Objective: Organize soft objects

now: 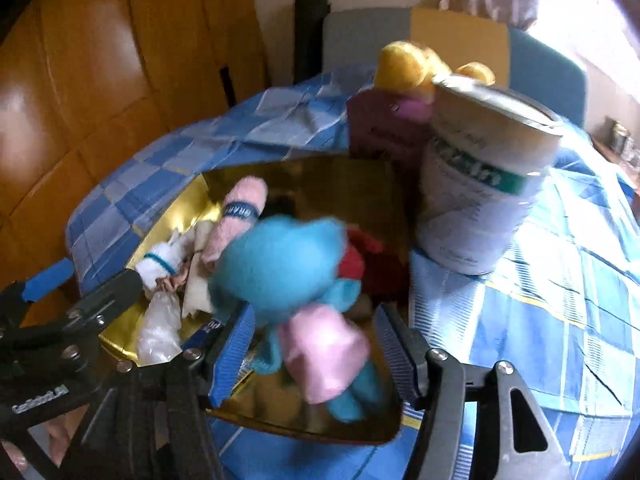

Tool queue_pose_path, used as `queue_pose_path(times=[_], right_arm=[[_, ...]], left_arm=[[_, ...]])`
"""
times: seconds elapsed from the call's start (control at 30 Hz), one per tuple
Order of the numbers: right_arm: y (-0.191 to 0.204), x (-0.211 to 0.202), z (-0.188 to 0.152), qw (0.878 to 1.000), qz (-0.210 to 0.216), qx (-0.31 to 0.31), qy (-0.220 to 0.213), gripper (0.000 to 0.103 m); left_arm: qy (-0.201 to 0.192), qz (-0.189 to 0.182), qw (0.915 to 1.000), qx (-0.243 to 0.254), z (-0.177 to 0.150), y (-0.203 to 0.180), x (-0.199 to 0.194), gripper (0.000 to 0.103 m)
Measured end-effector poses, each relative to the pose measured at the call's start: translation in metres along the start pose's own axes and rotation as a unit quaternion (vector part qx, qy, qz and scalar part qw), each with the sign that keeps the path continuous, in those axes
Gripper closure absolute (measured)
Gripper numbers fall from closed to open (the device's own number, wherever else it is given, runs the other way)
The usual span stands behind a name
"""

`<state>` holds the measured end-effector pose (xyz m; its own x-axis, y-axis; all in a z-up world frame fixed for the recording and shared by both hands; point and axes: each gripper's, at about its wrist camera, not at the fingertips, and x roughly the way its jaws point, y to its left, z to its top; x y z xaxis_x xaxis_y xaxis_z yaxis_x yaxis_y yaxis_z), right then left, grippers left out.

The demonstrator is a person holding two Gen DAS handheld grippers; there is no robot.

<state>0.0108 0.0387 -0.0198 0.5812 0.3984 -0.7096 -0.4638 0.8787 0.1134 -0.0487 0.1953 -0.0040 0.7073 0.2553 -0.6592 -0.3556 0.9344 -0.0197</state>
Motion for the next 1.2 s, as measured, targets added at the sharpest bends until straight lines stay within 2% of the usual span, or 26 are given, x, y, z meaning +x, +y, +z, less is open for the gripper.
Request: queue_pose_path(times=[0.17, 0.5, 1.2], right_arm=[[-0.005, -0.013, -0.006, 0.999, -0.032, 0.014, -0.016, 0.039], [0.001, -0.023, -0.014, 0.997, -0.061, 0.007, -0.035, 0.039], [0.005, -0.022, -0.014, 0.997, -0.065, 0.006, -0.037, 0.039]], left_arm=[[-0.010, 0.000, 0.9999, -0.005, -0.001, -0.002, -0.007, 0.000], [-0.019, 0.005, 0.9998, -0.006, -0.004, -0.006, -0.016, 0.000], [-0.018, 0.005, 0.9997, -0.013, -0.004, -0.003, -0.017, 0.000]])
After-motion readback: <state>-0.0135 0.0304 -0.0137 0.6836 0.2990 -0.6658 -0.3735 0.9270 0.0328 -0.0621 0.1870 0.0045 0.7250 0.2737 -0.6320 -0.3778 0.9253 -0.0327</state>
